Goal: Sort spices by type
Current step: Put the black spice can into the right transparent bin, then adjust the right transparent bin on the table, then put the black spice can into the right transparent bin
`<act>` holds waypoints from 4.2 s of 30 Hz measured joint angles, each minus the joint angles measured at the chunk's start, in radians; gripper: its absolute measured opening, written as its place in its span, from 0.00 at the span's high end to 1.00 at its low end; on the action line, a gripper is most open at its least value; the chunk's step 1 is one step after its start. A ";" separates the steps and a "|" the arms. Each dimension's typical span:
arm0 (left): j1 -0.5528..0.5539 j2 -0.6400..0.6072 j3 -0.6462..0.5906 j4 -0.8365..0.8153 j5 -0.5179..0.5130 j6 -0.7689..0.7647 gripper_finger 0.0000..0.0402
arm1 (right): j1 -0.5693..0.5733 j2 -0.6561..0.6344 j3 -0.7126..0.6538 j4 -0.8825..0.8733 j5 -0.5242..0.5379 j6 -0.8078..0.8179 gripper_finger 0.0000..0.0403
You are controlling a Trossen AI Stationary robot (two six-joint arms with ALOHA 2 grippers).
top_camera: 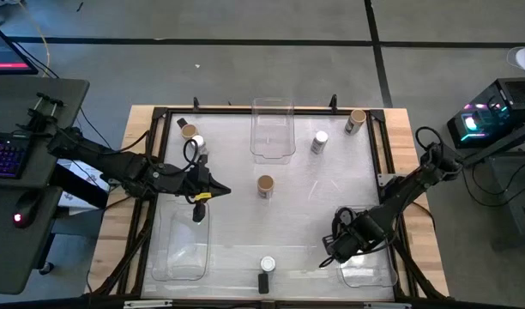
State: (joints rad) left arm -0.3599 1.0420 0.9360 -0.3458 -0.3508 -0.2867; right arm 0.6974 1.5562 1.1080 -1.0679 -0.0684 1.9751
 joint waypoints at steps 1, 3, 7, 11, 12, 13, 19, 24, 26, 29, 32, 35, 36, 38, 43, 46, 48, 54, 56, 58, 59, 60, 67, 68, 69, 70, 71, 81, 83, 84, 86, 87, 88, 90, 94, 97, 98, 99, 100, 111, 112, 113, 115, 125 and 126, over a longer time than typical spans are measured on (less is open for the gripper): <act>0.000 0.000 0.000 0.000 0.000 0.000 1.00 | -0.005 0.000 -0.005 0.001 0.006 0.007 1.00; 0.000 0.000 0.000 -0.001 0.000 0.000 1.00 | -0.012 0.000 -0.015 0.000 0.020 0.025 1.00; 0.000 0.000 0.000 -0.001 0.000 0.000 1.00 | -0.031 0.000 -0.035 0.008 0.035 0.038 1.00; 0.000 0.000 0.000 -0.002 0.000 0.001 1.00 | -0.046 0.000 -0.050 0.001 0.042 0.044 1.00; 0.000 0.000 0.000 -0.002 0.000 0.001 1.00 | -0.051 0.000 -0.051 -0.005 0.044 0.045 1.00; 0.000 0.000 0.000 -0.003 0.000 0.001 1.00 | -0.053 0.000 -0.051 -0.013 0.048 0.049 1.00; 0.000 0.000 0.000 -0.006 0.000 0.017 1.00 | -0.063 -0.001 -0.051 -0.016 0.086 0.067 1.00; 0.000 0.000 0.000 -0.008 0.000 0.017 1.00 | -0.044 -0.046 -0.050 0.047 0.041 0.020 1.00; 0.000 0.000 0.000 -0.008 0.002 0.017 1.00 | -0.024 -0.073 -0.042 0.038 0.030 0.018 1.00; 0.000 0.000 0.000 -0.008 0.005 0.011 1.00 | 0.011 -0.115 -0.015 -0.058 0.024 0.040 1.00; 0.000 0.000 0.000 -0.009 0.006 0.011 1.00 | 0.045 -0.155 0.013 -0.236 0.023 0.110 1.00; 0.000 0.000 0.000 -0.009 0.006 0.011 1.00 | 0.069 -0.200 0.020 -0.350 0.062 0.210 1.00; 0.000 0.000 0.000 -0.009 0.006 0.011 1.00 | 0.072 -0.214 0.020 -0.343 0.095 0.220 1.00; 0.000 0.000 0.000 -0.008 0.006 0.011 1.00 | 0.067 -0.234 0.020 -0.287 0.192 0.213 1.00; 0.000 0.000 0.000 -0.008 0.006 0.008 1.00 | 0.020 -0.218 0.021 0.007 0.407 0.017 1.00; 0.000 0.000 0.000 -0.008 0.006 0.001 1.00 | -0.022 -0.156 0.021 0.214 0.386 -0.160 1.00; 0.000 0.000 0.000 -0.008 0.006 0.001 1.00 | -0.043 -0.103 0.021 0.341 0.327 -0.261 1.00; 0.000 0.000 0.000 -0.003 0.006 -0.027 1.00 | -0.053 0.038 0.044 0.443 0.110 -0.377 1.00; -0.002 0.000 0.000 -0.001 0.006 -0.031 1.00 | -0.041 0.070 0.077 0.386 0.077 -0.394 1.00; -0.002 0.000 0.000 -0.001 0.006 -0.046 1.00 | -0.030 0.096 0.114 0.322 0.052 -0.440 1.00; -0.002 0.000 0.000 -0.001 0.007 -0.052 1.00 | -0.023 0.107 0.133 0.292 0.043 -0.467 1.00; -0.002 0.000 0.000 -0.001 0.007 -0.053 1.00 | -0.017 0.117 0.153 0.265 0.038 -0.498 1.00; -0.002 0.000 0.000 0.000 0.006 -0.053 1.00 | 0.027 0.161 0.244 0.142 0.029 -0.706 1.00; -0.002 0.000 0.000 0.000 0.007 -0.054 1.00 | 0.032 0.163 0.245 0.140 0.025 -0.720 1.00; -0.002 0.000 0.000 0.000 0.007 -0.056 1.00 | 0.036 0.164 0.245 0.142 0.021 -0.730 1.00; -0.002 0.000 0.000 0.000 0.007 -0.062 1.00 | 0.040 0.165 0.245 0.143 0.018 -0.742 1.00; -0.002 0.000 0.000 -0.001 0.006 -0.070 1.00 | 0.045 0.166 0.245 0.143 0.013 -0.751 1.00; -0.002 0.002 -0.006 0.001 0.001 -0.080 1.00 | 0.063 0.166 0.245 0.140 -0.068 -0.840 1.00; -0.002 0.010 -0.006 0.008 0.000 -0.079 1.00 | 0.066 0.166 0.245 0.135 -0.077 -0.851 1.00; -0.002 0.014 -0.006 0.006 0.000 -0.079 1.00 | 0.067 0.166 0.245 0.131 -0.084 -0.855 1.00; -0.002 0.026 -0.006 0.008 0.000 -0.079 1.00 | 0.068 0.166 0.245 0.117 -0.098 -0.856 1.00; -0.002 0.032 -0.006 0.007 0.000 -0.079 1.00 | 0.068 0.166 0.245 0.112 -0.106 -0.858 1.00; -0.002 0.040 -0.006 0.008 0.000 -0.079 1.00 | 0.068 0.166 0.245 0.109 -0.113 -0.858 1.00; -0.002 0.058 -0.007 0.007 0.000 -0.080 1.00 | 0.068 0.166 0.245 0.109 -0.118 -0.858 1.00; -0.002 0.074 -0.007 0.012 0.005 -0.079 1.00 | 0.068 0.166 0.265 0.106 -0.104 -0.860 1.00; -0.002 0.063 0.013 0.010 0.010 -0.075 1.00 | 0.063 0.166 0.327 0.107 -0.017 -0.890 1.00; -0.002 0.053 0.023 0.010 0.010 -0.064 1.00 | 0.060 0.166 0.353 0.107 0.029 -0.905 1.00; -0.002 0.043 0.035 0.010 0.010 -0.048 1.00 | 0.054 0.166 0.379 0.108 0.079 -0.920 1.00; -0.002 0.032 0.048 0.014 0.010 -0.032 1.00 | 0.046 0.165 0.407 0.109 0.139 -0.934 1.00; -0.033 -0.007 0.095 0.026 0.025 0.006 1.00 | -0.117 0.165 0.521 0.216 0.461 -1.122 1.00; -0.047 0.011 0.095 0.044 0.051 0.009 1.00 | -0.131 0.165 0.521 0.218 0.450 -1.130 1.00; -0.065 0.039 0.095 0.057 0.082 0.027 1.00 | -0.141 0.165 0.521 0.218 0.440 -1.138 1.00; -0.102 0.111 0.095 0.081 0.133 0.080 1.00 | -0.151 0.165 0.521 0.220 0.421 -1.154 1.00; -0.188 0.308 0.133 0.072 0.159 0.060 1.00 | -0.100 0.189 0.444 0.627 0.110 -1.251 1.00; -0.191 0.298 0.136 0.070 0.154 0.054 1.00 | -0.096 0.213 0.438 0.659 0.086 -1.265 1.00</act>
State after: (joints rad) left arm -0.5514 1.3403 1.0721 -0.2755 -0.1969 -0.2331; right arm 0.6015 1.7693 1.5456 -0.4090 0.0176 0.7100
